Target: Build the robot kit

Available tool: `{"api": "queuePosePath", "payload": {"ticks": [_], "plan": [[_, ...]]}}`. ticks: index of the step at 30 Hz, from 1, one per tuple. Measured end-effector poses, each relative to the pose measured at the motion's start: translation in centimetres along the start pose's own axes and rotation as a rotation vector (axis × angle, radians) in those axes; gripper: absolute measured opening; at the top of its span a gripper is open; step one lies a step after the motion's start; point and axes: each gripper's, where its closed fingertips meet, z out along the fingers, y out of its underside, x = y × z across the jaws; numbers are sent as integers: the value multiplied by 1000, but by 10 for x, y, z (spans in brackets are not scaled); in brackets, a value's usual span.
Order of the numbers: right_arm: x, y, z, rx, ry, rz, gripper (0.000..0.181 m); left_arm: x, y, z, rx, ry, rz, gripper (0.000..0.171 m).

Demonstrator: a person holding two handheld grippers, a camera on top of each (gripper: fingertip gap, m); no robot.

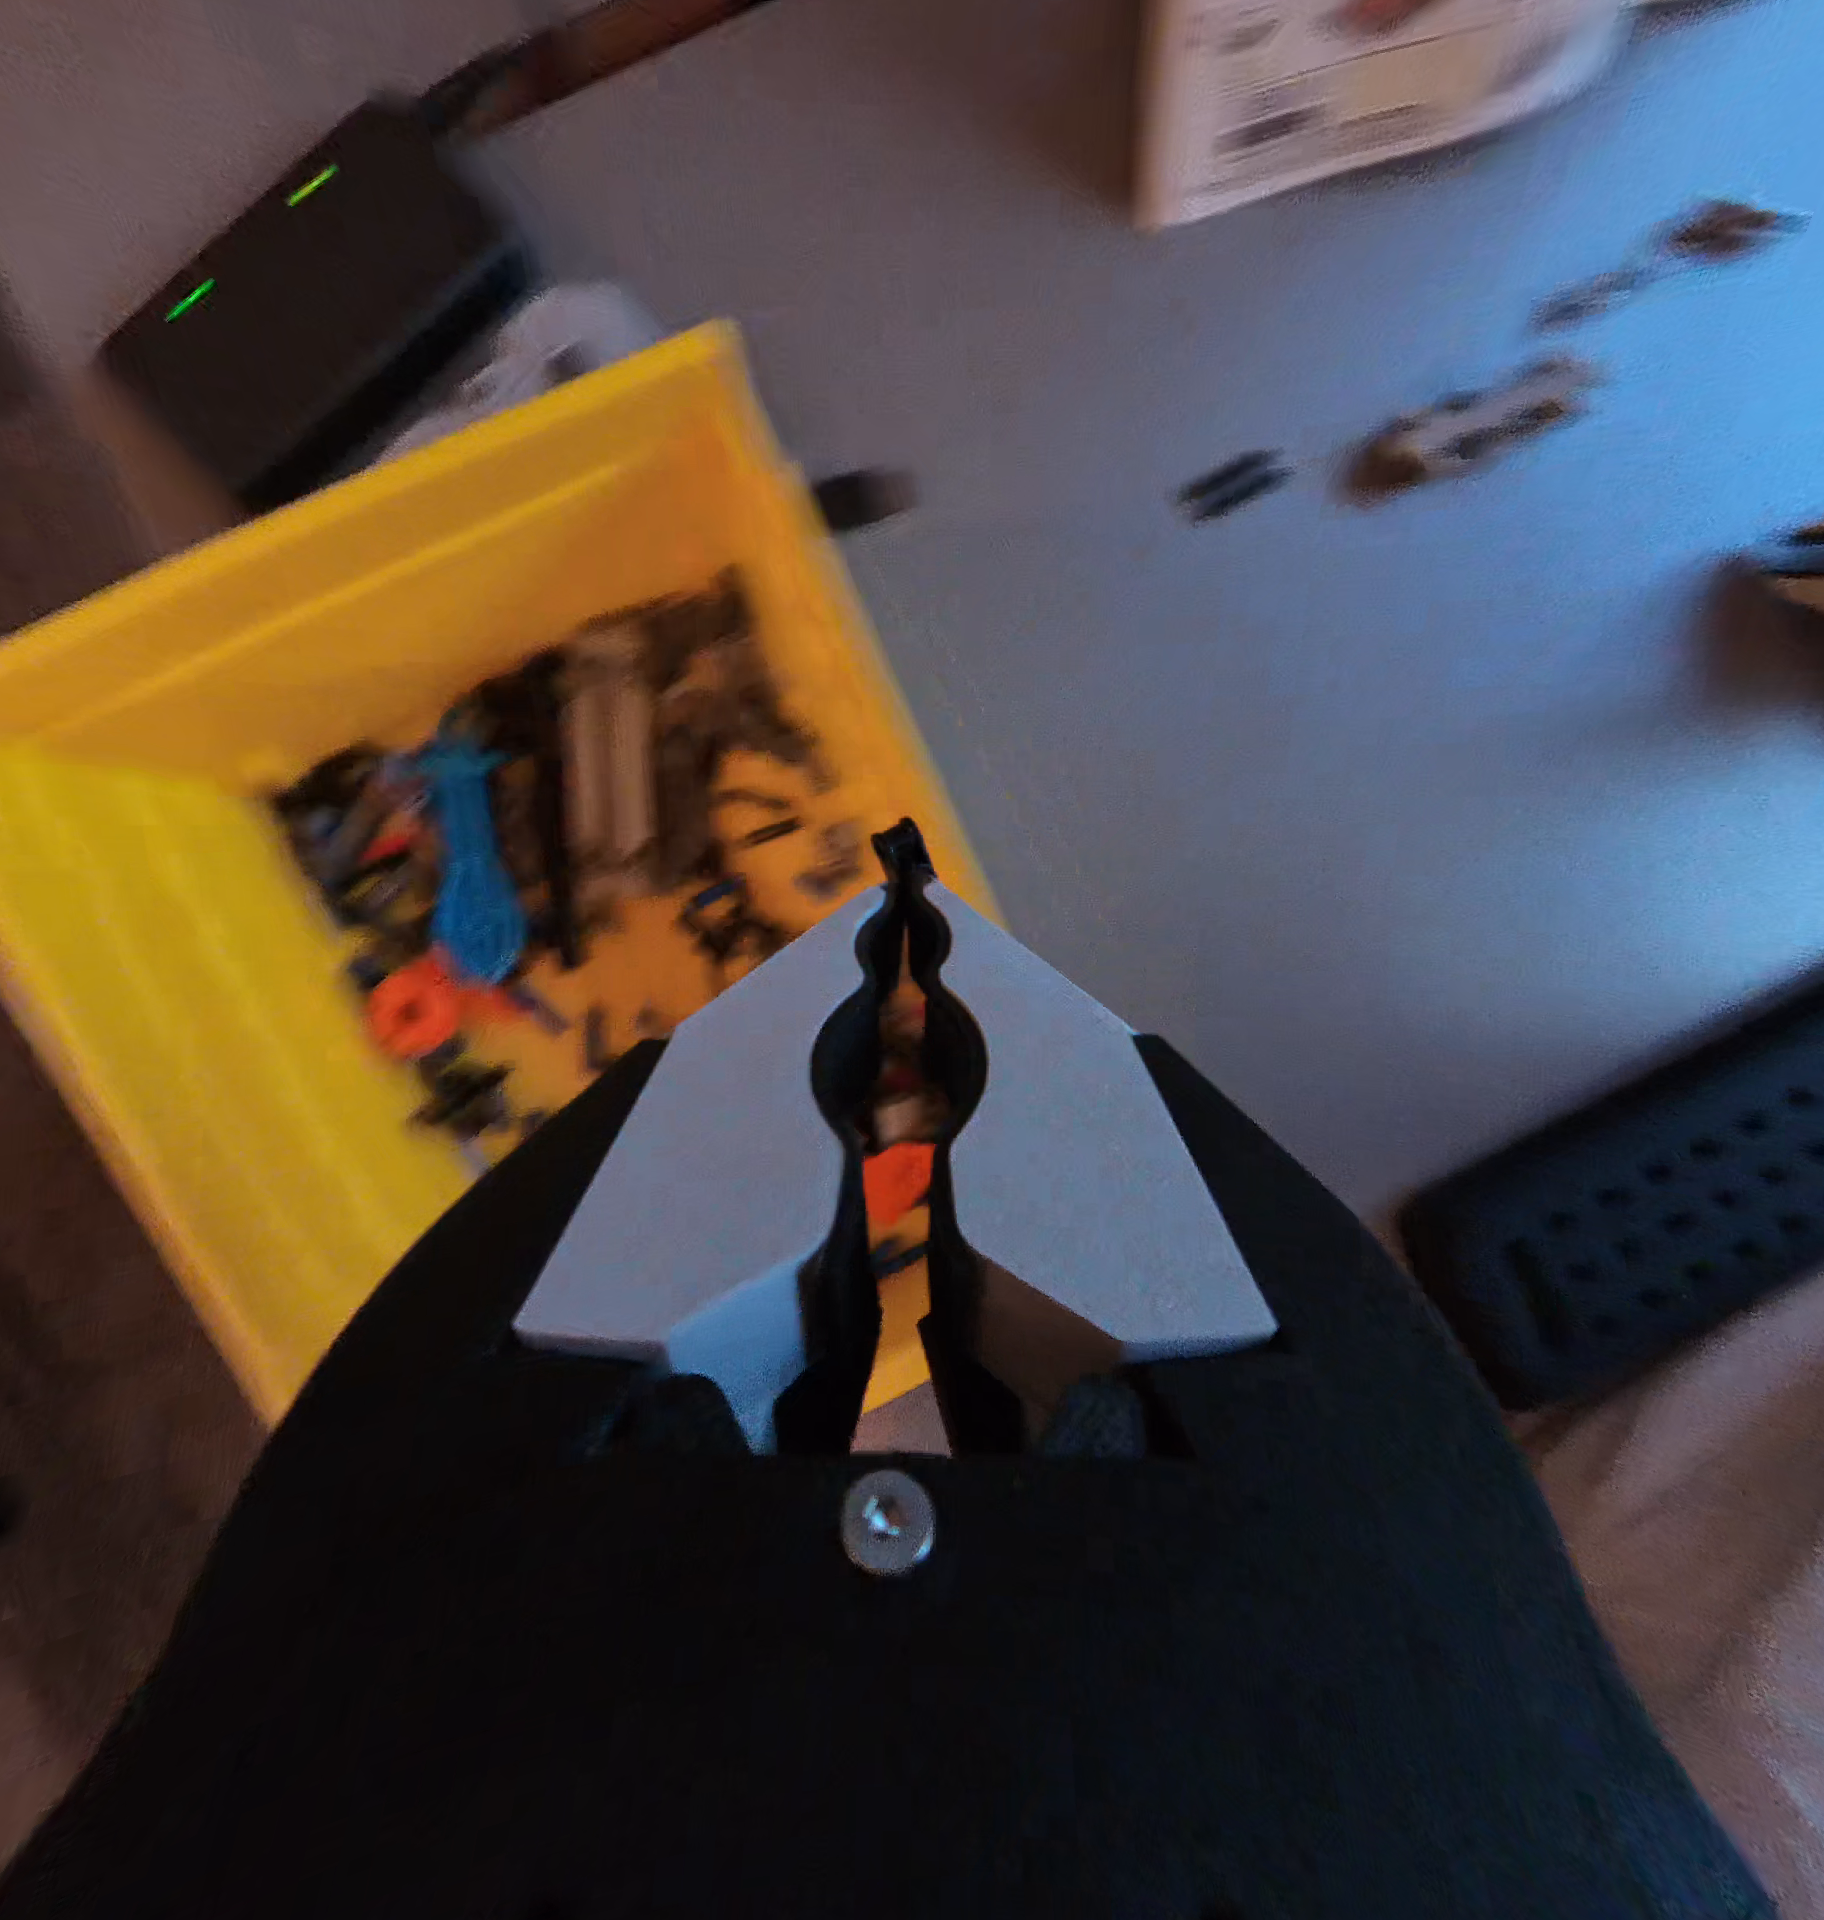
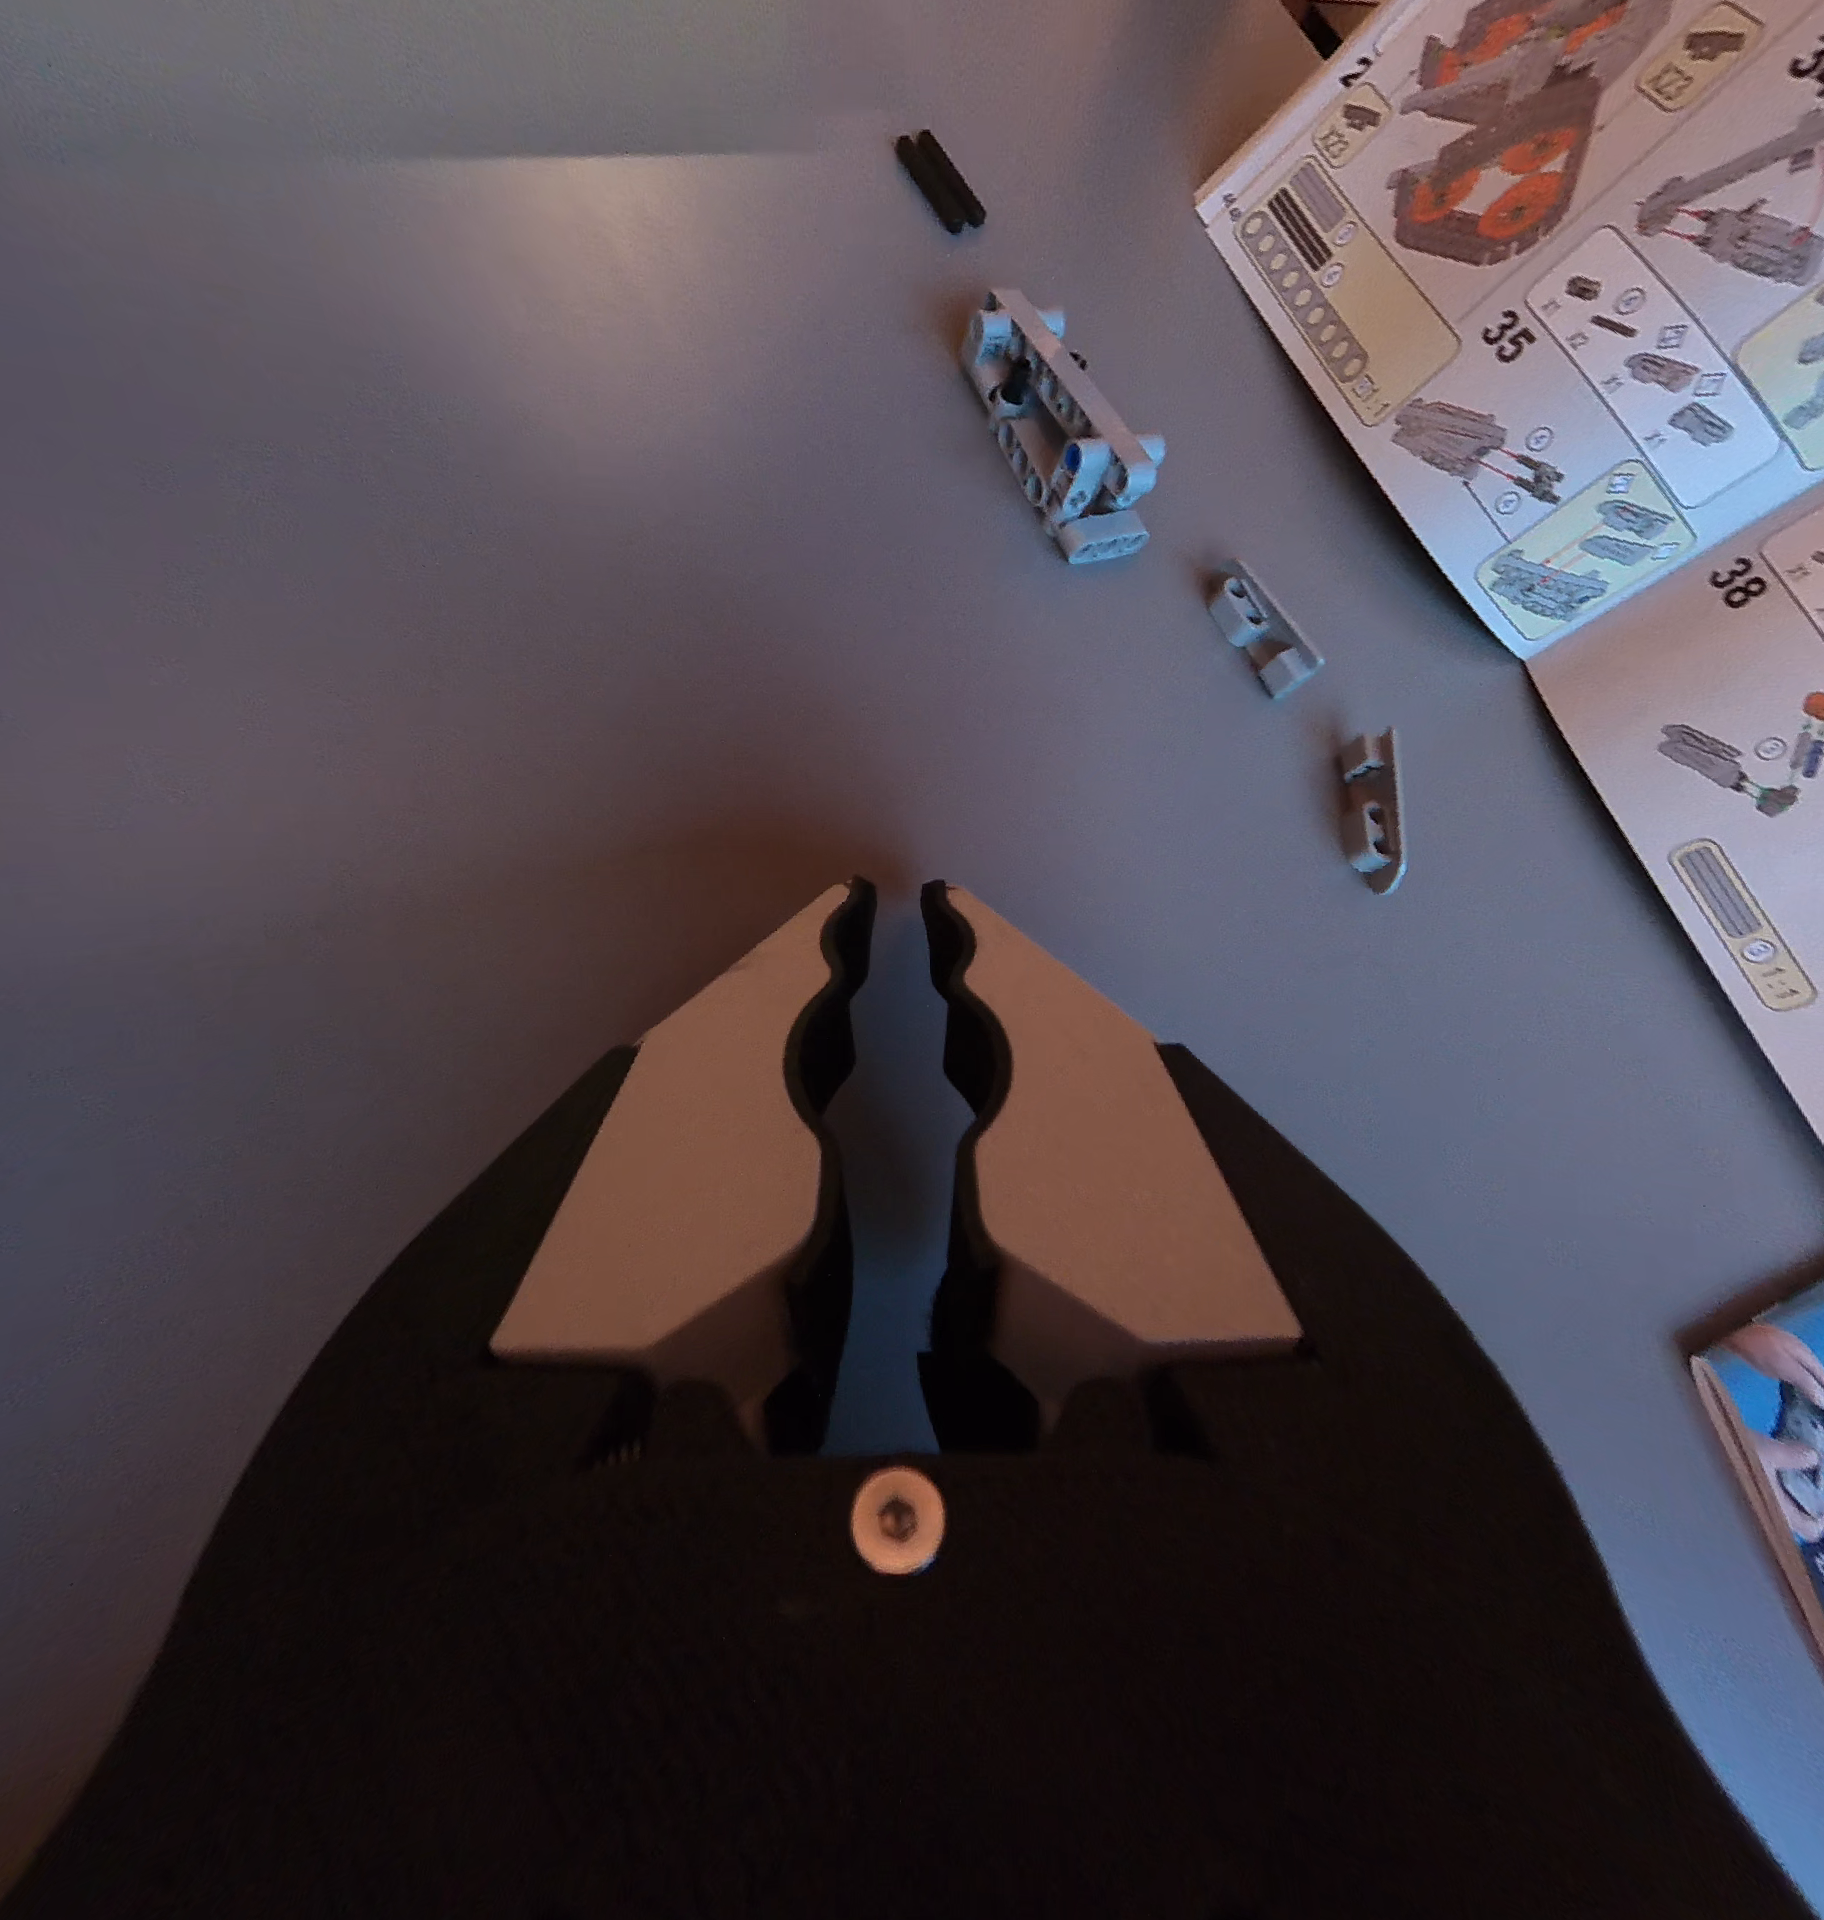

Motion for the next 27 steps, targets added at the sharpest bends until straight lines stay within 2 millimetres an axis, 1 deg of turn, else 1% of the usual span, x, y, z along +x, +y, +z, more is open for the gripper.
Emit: {"api": "queuePosePath", "payload": {"ticks": [2, 3, 4, 6, 7, 8, 9, 11, 12, 14, 16, 18, 20, 21, 22, 23, 25, 27], "plan": [[-1, -1, 0, 3, -6, 2, 10, 61, -11, 5, 26, 141, 148, 0], [-1, -1, 1, 3, -8, 5, 10, 91, -12, 13, 15, 205, 229, 0], [-1, -1, 1, 3, -9, 5, 10, 120, -12, 23, -6, 257, 300, 0], [-2, -1, 0, 4, -10, -2, 10, 172, -7, 52, -69, 358, 400, 0], [-3, -1, 0, 5, -12, -5, 10, 195, -4, 67, -107, 405, 434, 0], [-4, -2, 0, 5, -16, -9, 10, 213, 0, 83, -141, 430, 464, 0], [-5, -2, 0, 6, -19, -13, 10, 224, 4, 99, -171, 430, 490, 0], [-7, -2, 0, 8, -27, -17, 10, 235, 14, 126, -226, 420, 534, 0], [-7, -2, -1, 9, -33, -15, 10, 237, 20, 137, -257, 424, 544, 0], [-8, -2, -1, 10, -40, -13, 11, 239, 33, 151, -325, 447, 546, 0], [-8, -2, -1, 10, -48, -7, 11, 239, 40, 162, -356, 449, 553, 0], [-8, -2, 0, 10, -53, 2, 11, 245, 39, 164, -340, 480, 577, 0], [-8, -2, 0, 9, -59, 10, 11, 243, 39, 163, -338, 467, 611, 0], [-8, -2, 0, 9, -61, 12, 12, 240, 36, 163, -326, 443, 628, 8], [-8, -2, 0, 9, -61, 13, 12, 236, 32, 162, -305, 417, 642, 28], [-8, -2, 0, 9, -61, 10, 12, 232, 29, 158, -289, 394, 650, 40], [-10, -2, 0, 11, -64, 2, 12, 224, 24, 147, -273, 364, 635, 41], [-11, -3, 0, 11, -70, 2, 12, 218, 31, 139, -308, 349, 604, 41]]}}
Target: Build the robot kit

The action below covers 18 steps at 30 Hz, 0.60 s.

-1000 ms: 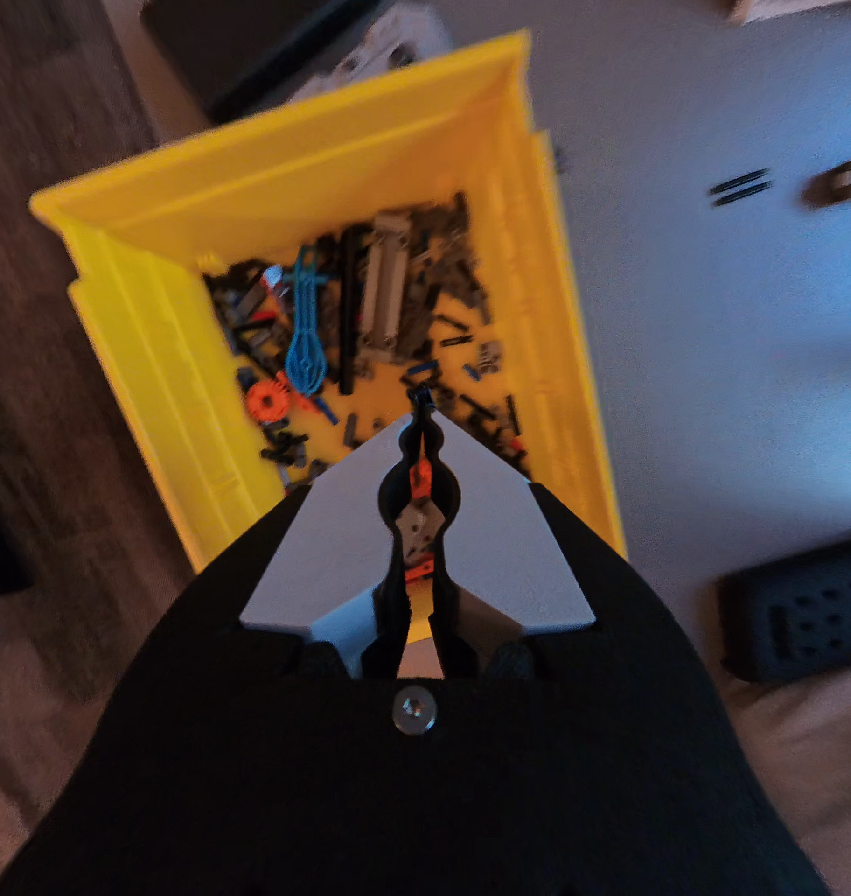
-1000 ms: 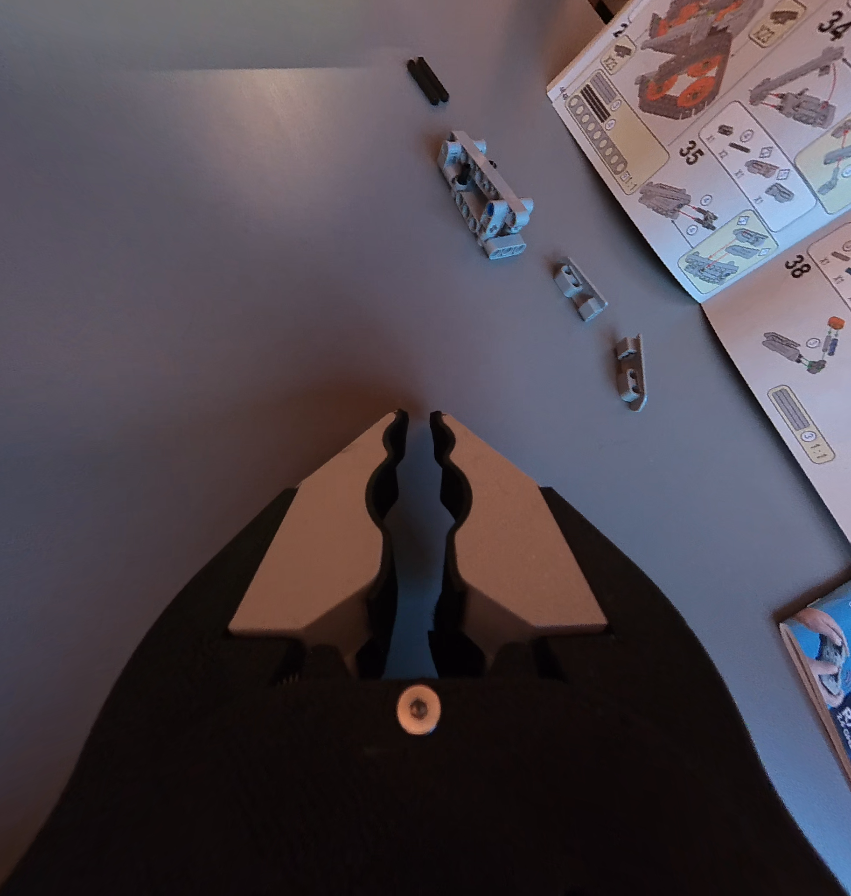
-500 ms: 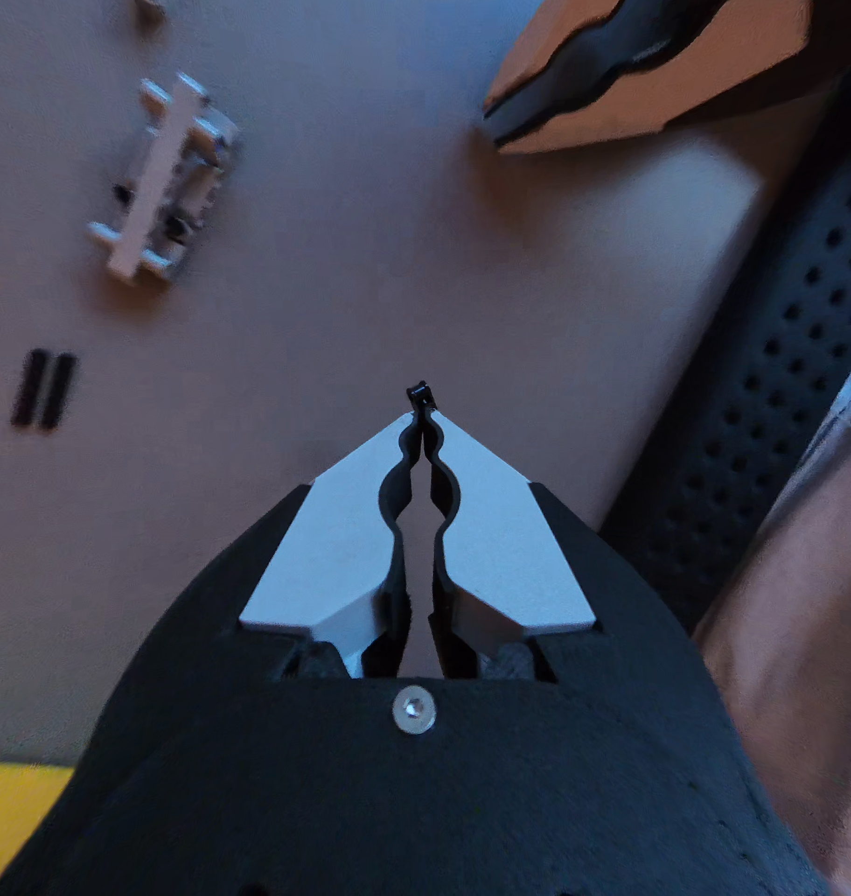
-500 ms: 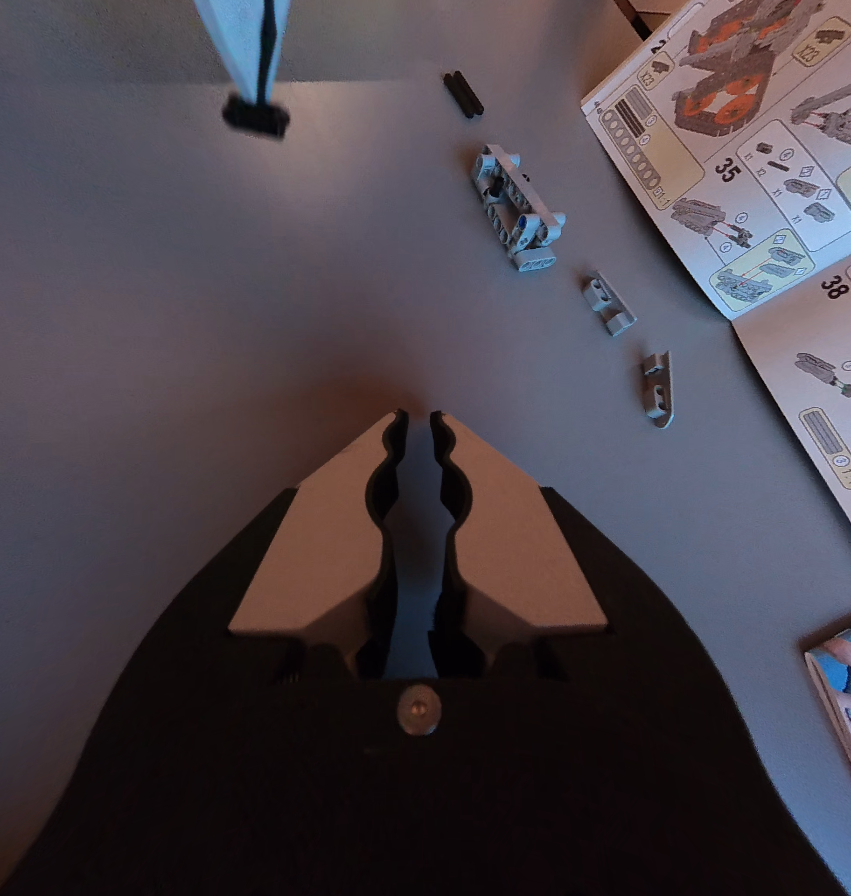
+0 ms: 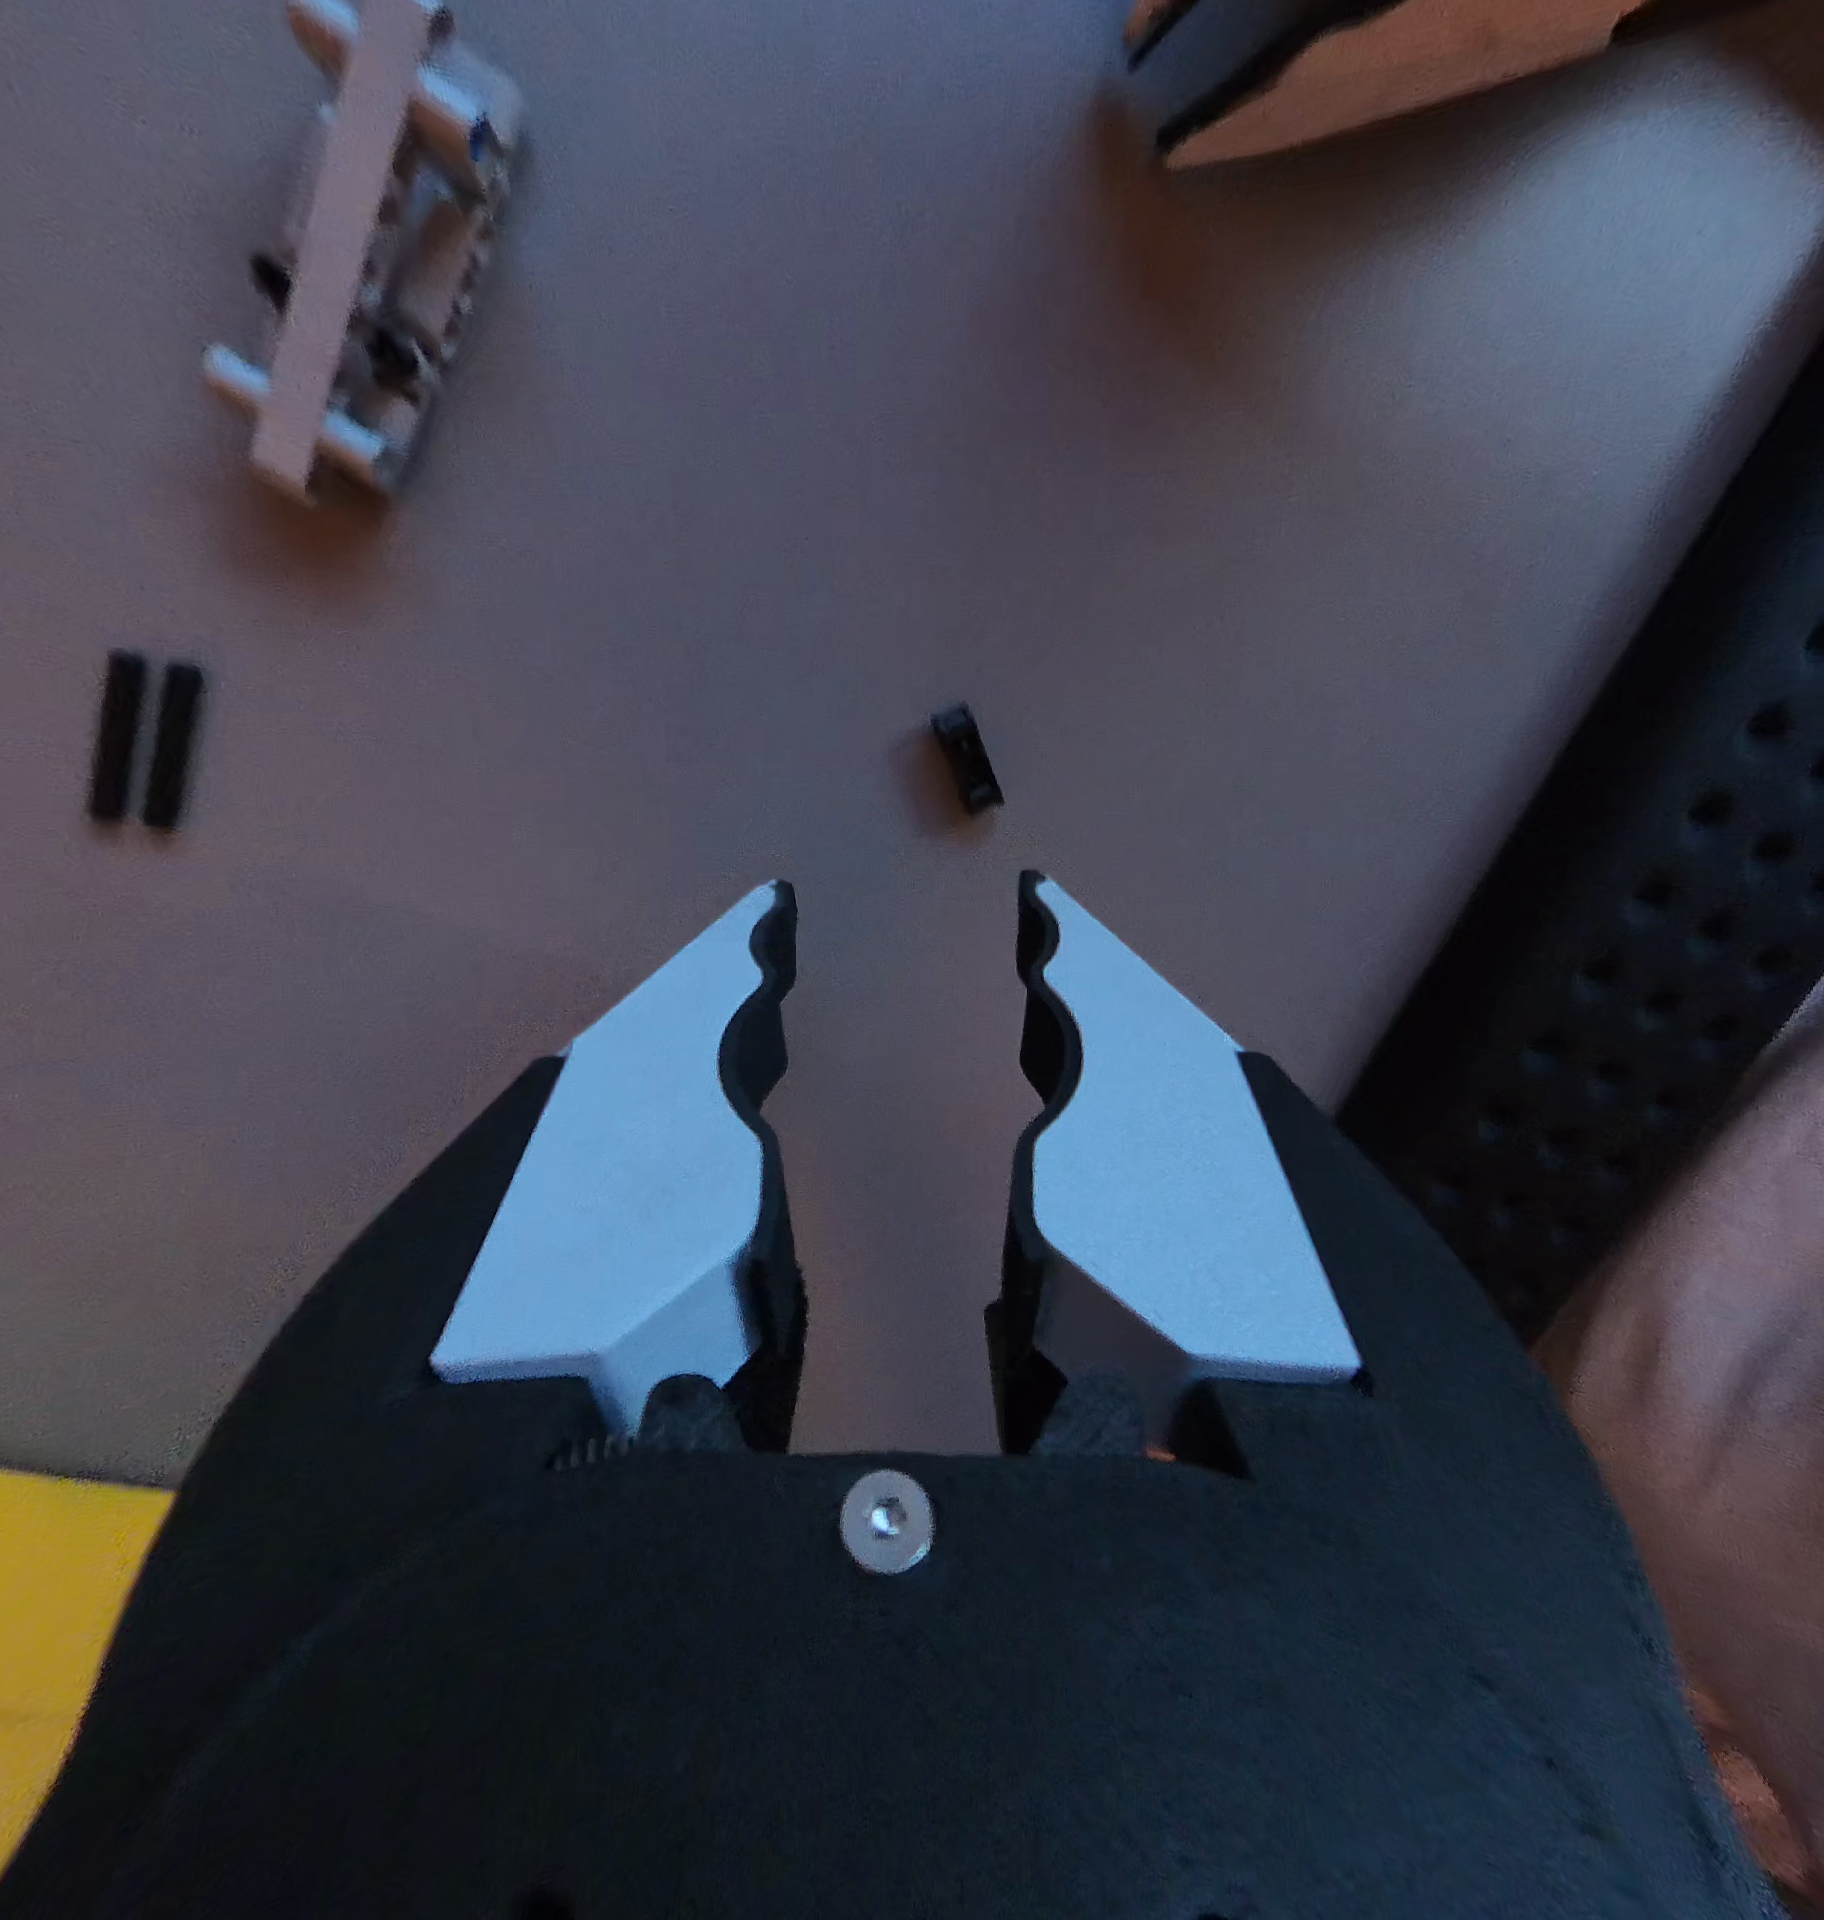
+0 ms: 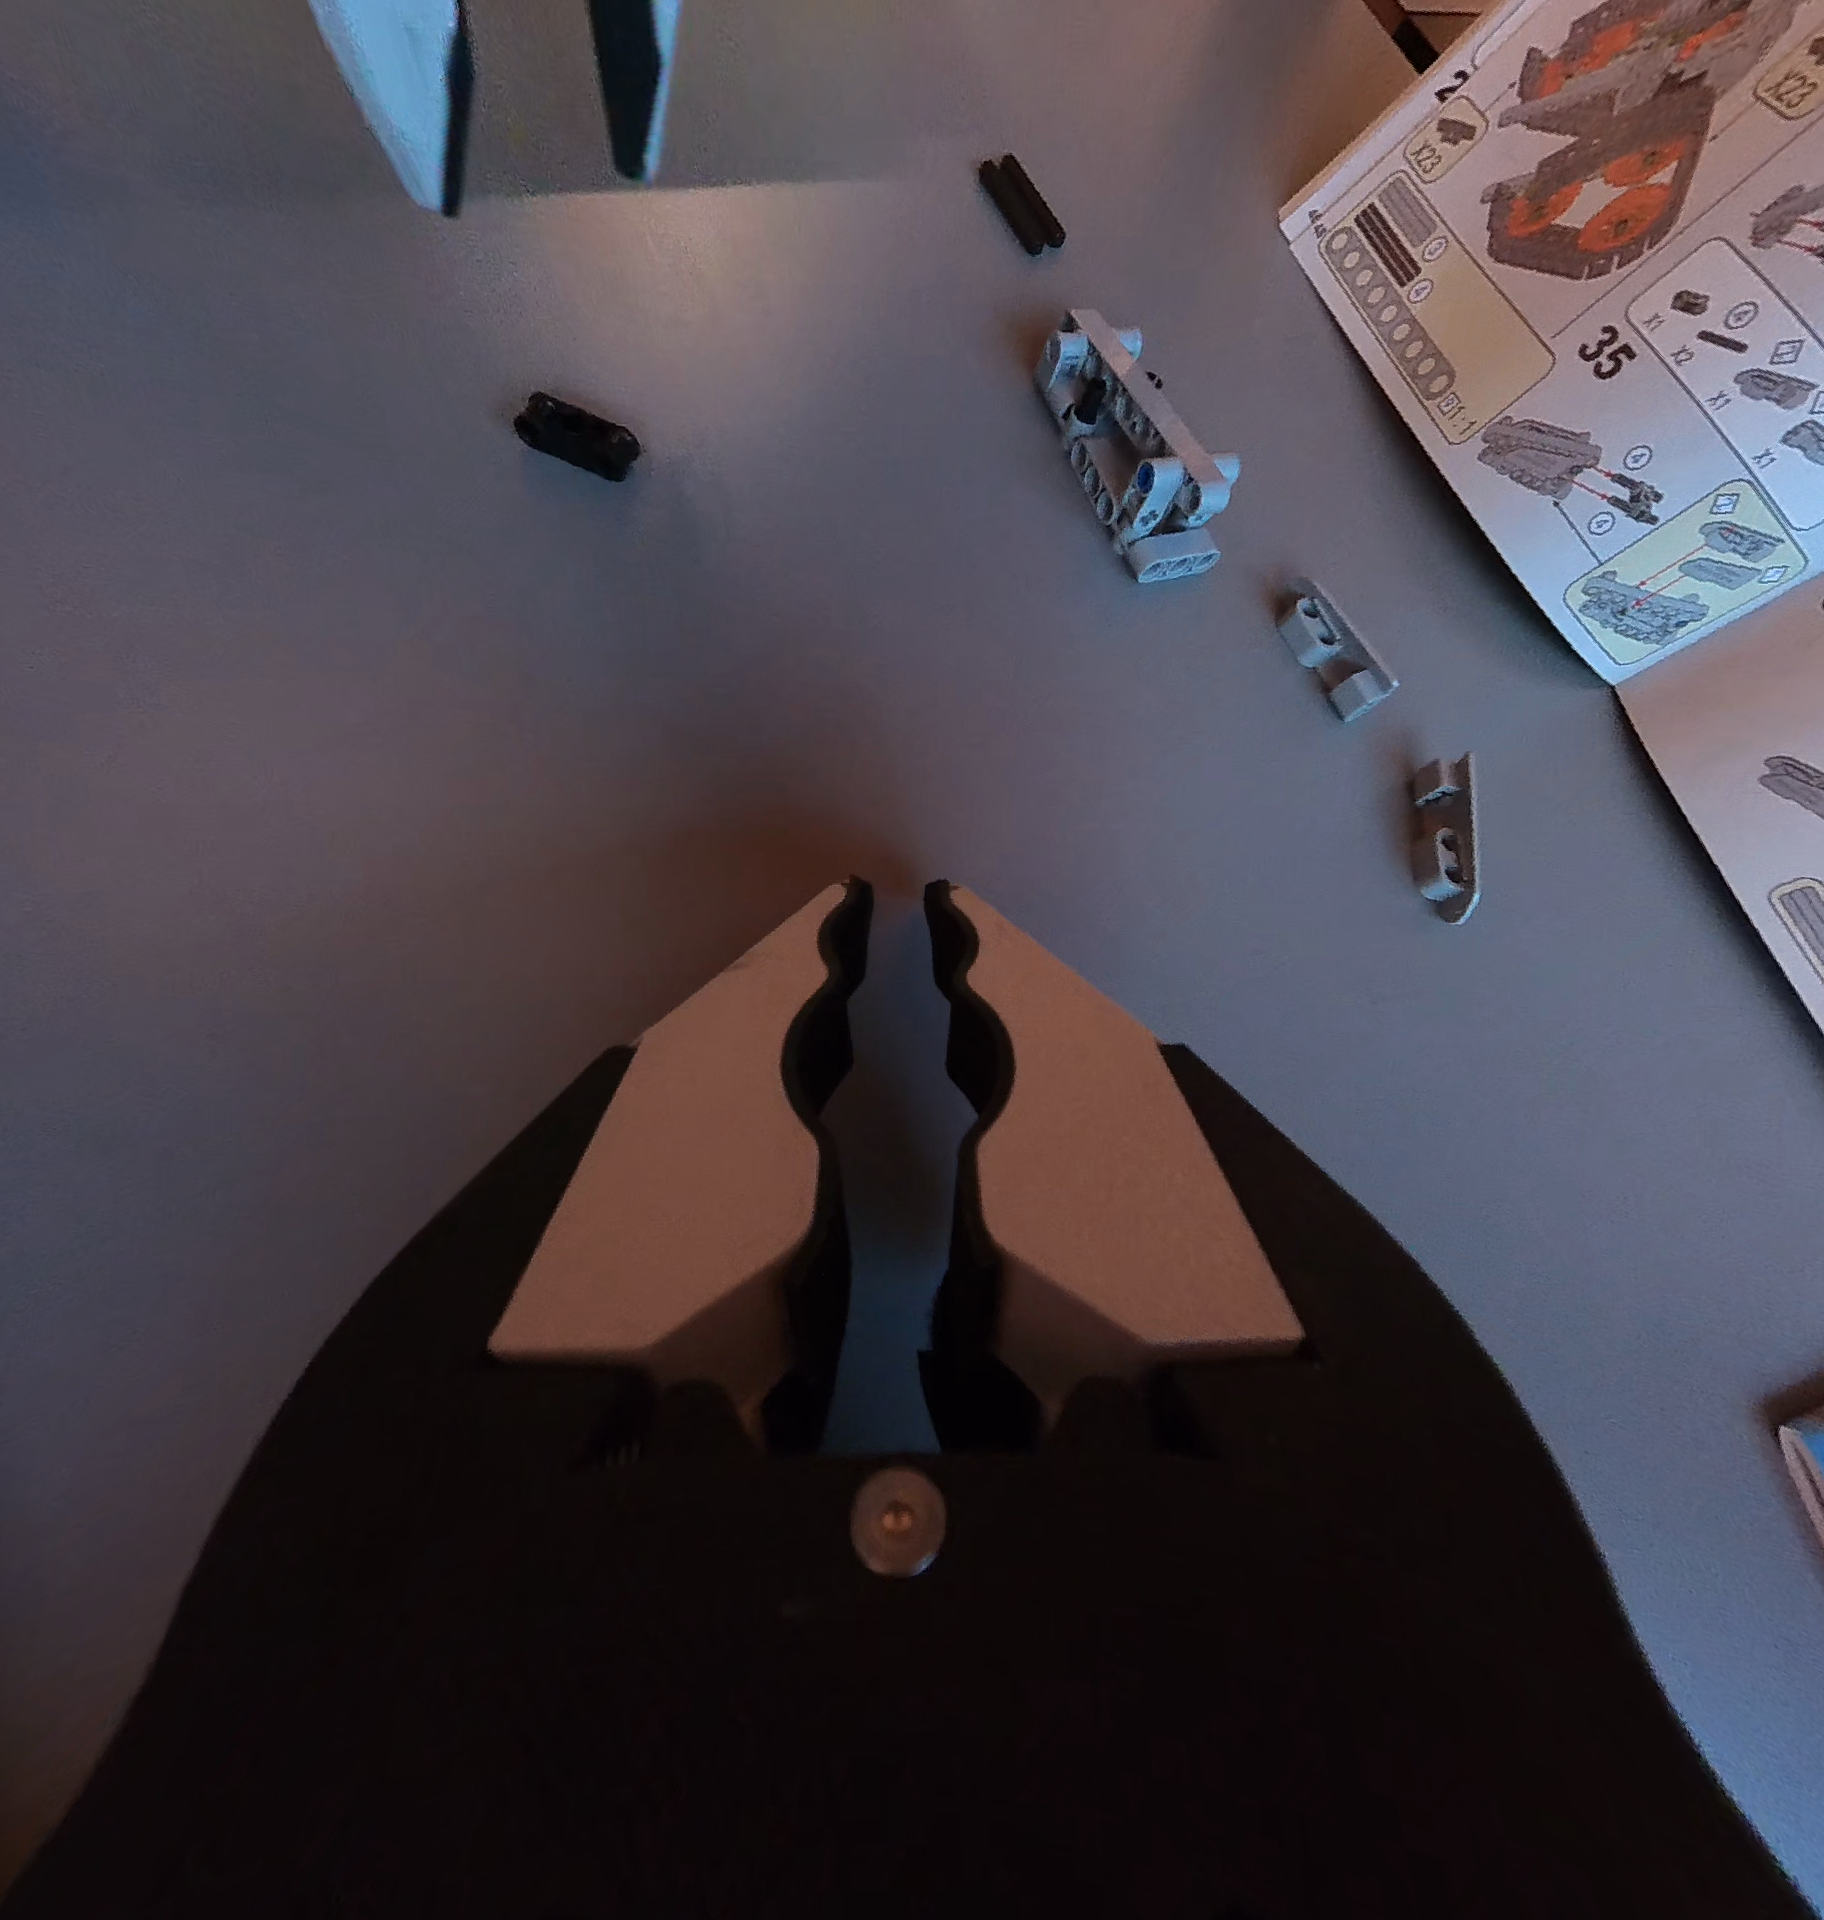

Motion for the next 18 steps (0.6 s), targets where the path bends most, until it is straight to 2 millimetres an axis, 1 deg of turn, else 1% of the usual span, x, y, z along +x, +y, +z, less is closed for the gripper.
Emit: {"api": "queuePosePath", "payload": {"ticks": [1, 3, 5, 6, 8, 9, 12, 13, 14, 16, 18], "plan": [[0, 0, 0, 0, -3, 3, 11, 2, 5, 1, -20, -4, -11, 40], [0, 0, 0, 0, -7, 14, 12, 10, 7, 7, -37, 0, -31, 34], [1, 0, 0, -1, -9, 19, 13, 21, 5, 15, -42, 31, -57, 34], [1, 0, 0, -1, -9, 19, 13, 23, 4, 19, -41, 28, -62, 34], [1, 0, 0, 0, -7, 15, 13, 20, 2, 26, -48, -9, -58, 32], [0, 0, 0, 0, -6, 13, 12, 19, 2, 29, -56, -19, -53, 28], [0, 0, 0, 0, -8, 12, 13, 11, 0, 32, -50, -76, -34, 13], [0, 0, 1, 0, -9, 11, 12, 8, 0, 32, -57, -99, -19, 5], [-1, 0, 1, 0, -11, 10, 12, 5, 1, 33, -64, -117, 7, 0], [-2, -1, 1, 0, -14, 3, 12, 1, -5, 33, -36, -131, 63, 0], [-4, -2, 2, 0, -16, -7, 12, -8, -10, 33, -10, -127, 62, 0]]}}
